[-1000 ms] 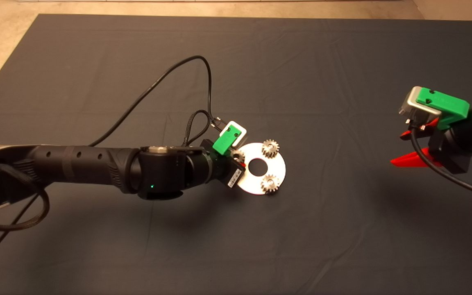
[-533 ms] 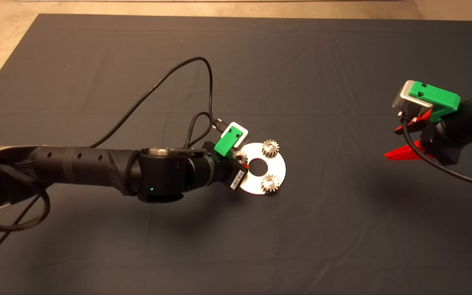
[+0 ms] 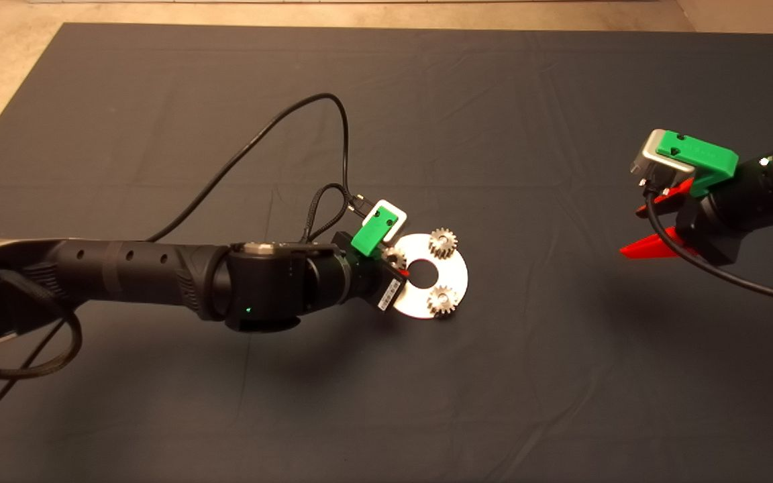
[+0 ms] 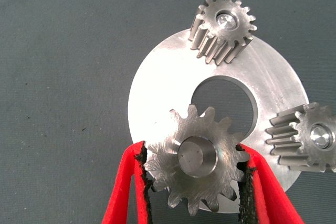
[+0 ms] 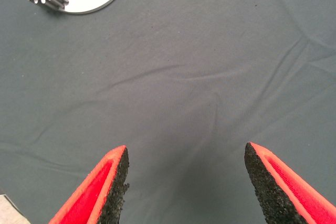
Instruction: Install three planetary gears onto the carrier pins
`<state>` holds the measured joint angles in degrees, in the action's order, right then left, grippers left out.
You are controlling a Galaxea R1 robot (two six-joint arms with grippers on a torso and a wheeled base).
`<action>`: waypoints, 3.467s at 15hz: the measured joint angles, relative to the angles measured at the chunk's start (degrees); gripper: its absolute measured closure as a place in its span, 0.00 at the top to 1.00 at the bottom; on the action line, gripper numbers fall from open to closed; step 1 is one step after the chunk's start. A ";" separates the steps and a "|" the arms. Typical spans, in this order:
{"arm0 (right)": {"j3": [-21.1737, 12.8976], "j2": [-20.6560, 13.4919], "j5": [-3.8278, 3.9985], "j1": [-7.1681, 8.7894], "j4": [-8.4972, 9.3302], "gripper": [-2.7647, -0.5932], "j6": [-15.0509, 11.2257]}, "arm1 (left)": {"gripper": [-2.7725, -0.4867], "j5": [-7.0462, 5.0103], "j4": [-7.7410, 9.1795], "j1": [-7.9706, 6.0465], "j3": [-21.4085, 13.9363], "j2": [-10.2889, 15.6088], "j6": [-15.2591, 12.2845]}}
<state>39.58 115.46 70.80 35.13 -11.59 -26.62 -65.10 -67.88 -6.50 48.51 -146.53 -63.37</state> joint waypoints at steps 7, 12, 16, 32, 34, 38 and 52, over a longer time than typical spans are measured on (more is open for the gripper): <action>1.51 1.30 -1.15 -0.02 0.00 0.47 0.04 | 0.08 1.08 -0.01 0.17 0.00 0.00 -0.22; 1.90 1.73 -1.34 -0.04 0.00 0.47 0.04 | 0.08 1.10 -0.01 0.20 0.00 0.00 -0.22; 2.11 2.02 -1.38 -0.05 0.00 0.47 0.04 | 0.07 1.07 -0.01 0.30 0.00 0.02 -0.22; 2.11 2.02 -1.35 -0.05 0.00 0.47 0.04 | 0.07 1.54 -0.03 0.28 0.17 0.32 0.20; 2.11 2.02 -1.35 -0.05 0.00 0.47 0.04 | 0.07 1.71 -0.20 0.28 0.69 0.33 0.24; 2.11 2.02 -1.35 -0.05 0.00 0.47 0.04 | 0.07 1.87 -0.41 0.28 0.99 0.33 0.67; 1.95 2.02 -1.34 -0.05 0.00 0.47 0.06 | 0.07 2.17 -0.67 0.96 1.00 0.34 0.72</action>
<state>41.53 117.48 69.46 35.08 -11.59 -26.57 -62.93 -68.55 -5.53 49.51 -146.19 -62.65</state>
